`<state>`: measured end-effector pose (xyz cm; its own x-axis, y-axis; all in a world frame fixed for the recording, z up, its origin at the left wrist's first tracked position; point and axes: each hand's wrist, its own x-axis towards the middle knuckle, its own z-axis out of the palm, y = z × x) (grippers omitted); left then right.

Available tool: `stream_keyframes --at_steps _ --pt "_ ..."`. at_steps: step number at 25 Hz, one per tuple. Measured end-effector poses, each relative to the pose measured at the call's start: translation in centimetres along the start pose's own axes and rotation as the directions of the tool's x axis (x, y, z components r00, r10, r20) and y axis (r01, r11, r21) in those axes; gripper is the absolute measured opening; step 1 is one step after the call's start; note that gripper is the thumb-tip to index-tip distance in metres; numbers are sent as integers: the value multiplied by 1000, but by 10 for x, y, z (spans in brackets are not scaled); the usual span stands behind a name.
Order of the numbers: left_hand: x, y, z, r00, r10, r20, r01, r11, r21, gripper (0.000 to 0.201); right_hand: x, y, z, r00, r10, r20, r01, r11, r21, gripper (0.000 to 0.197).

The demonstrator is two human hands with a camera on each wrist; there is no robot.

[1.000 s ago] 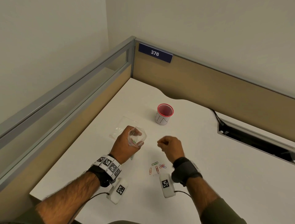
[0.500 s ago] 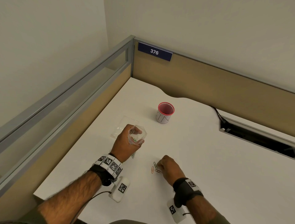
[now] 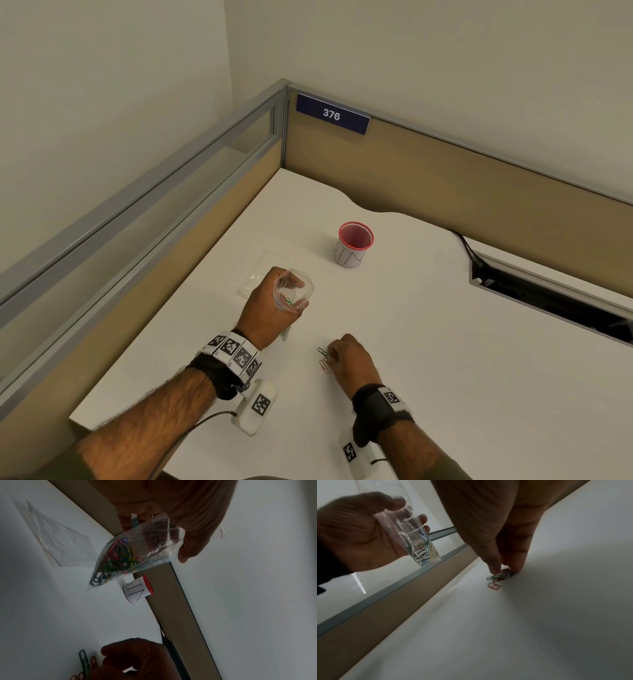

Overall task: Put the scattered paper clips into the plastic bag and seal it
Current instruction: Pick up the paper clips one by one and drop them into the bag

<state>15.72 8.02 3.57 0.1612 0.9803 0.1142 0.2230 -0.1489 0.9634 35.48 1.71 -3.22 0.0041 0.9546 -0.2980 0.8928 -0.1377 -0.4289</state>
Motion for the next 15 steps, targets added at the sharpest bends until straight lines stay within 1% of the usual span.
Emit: stream_keyframes --at_steps 1,3,4,5,6,9,12,15 --pt "0 1 -1 1000 5 -4 -5 1000 5 37 3 -1 -2 1000 -10 3 10 1000 4 21" --pt "1 -1 -4 1000 -3 -12 3 1000 9 38 5 -1 -4 997 -54 48 55 998 -21 34" --pt "1 -1 -4 1000 -12 -16 12 1000 9 37 5 -2 -3 993 -77 85 83 995 -59 40" --pt "0 -2 -4 1000 -21 -16 21 1000 8 37 4 -2 0 988 -103 113 115 988 -101 41" --pt "0 -2 -4 999 -29 -15 29 1000 5 37 3 -3 3 984 -130 118 146 980 -136 37" --pt "0 -2 -2 999 -29 -15 29 1000 -11 38 1 -4 9 977 -200 75 212 956 -205 22" --pt "1 -2 1 1000 -25 -11 25 1000 -17 38 1 -6 8 971 -230 58 238 936 -258 18" --pt "2 -1 2 1000 -29 -10 29 999 -15 39 6 -9 5 972 -225 70 235 933 -273 16"
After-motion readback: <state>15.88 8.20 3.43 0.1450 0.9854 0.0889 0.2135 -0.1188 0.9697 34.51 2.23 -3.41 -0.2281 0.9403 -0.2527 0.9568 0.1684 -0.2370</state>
